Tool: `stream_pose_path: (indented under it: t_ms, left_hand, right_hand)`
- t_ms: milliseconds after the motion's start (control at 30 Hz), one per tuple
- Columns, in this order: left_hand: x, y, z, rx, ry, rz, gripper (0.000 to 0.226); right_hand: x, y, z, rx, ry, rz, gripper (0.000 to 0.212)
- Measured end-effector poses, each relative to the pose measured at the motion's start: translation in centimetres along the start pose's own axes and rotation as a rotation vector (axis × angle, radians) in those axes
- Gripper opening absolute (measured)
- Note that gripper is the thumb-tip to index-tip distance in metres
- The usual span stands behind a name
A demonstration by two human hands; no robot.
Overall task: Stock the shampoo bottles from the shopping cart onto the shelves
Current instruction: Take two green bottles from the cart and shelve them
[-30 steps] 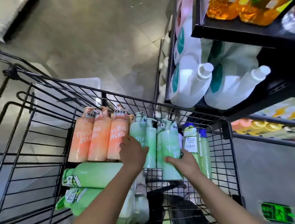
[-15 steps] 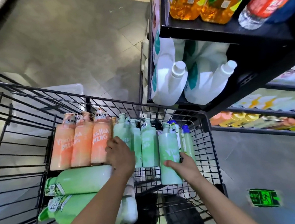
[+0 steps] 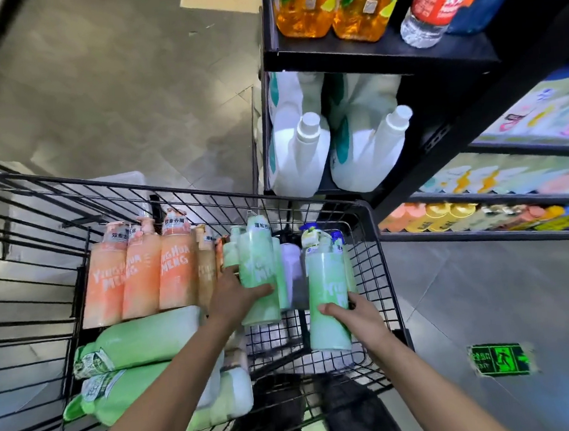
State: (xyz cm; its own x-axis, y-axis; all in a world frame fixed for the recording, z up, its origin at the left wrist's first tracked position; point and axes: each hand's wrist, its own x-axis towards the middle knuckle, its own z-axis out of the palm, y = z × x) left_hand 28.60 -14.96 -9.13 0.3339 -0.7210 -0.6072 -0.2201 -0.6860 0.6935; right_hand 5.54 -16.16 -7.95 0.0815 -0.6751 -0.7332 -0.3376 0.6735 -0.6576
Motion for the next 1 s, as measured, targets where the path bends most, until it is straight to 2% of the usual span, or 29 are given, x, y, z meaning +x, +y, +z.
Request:
stream_pose_path:
  t_ms: [167,333,600,767,900,1000]
  left_hand:
    - [-4.8,4.5,3.9,-0.204,-0.202,0.085,0.054]
    - [-8.8,9.0,9.9,-0.299,-0.379,0.093,0.054]
    - [-15.2,16.4,25.0,-0.283,-0.445,0.236,0.040]
    - [-18.1,20.7,34.5,-0.315,-0.549,0.265,0.067]
    - [-19.6,24.2,39.7,-0.243,-0.636,0.292,0.090]
    - [-19.9,26.9,42.9,-0.205,-0.662,0.328,0.089]
  right_hand:
    - [-2.3,0.2,-4.4,0.125,0.017,-0.007,0.036]
    - [-4.3,0.7,-11.3,0.258,0.042,-0.085,0.034]
    - [-7.9,3.7,-28.1,0.348,0.129,-0.210,0.067]
    - [-10.6,5.7,-38.1,0.414,0.221,-0.284,0.060]
    - [-11.8,7.2,-44.0,0.478,0.277,-0.316,0.060]
    - [-11.6,7.4,-47.5,0.524,0.311,-0.343,0.058]
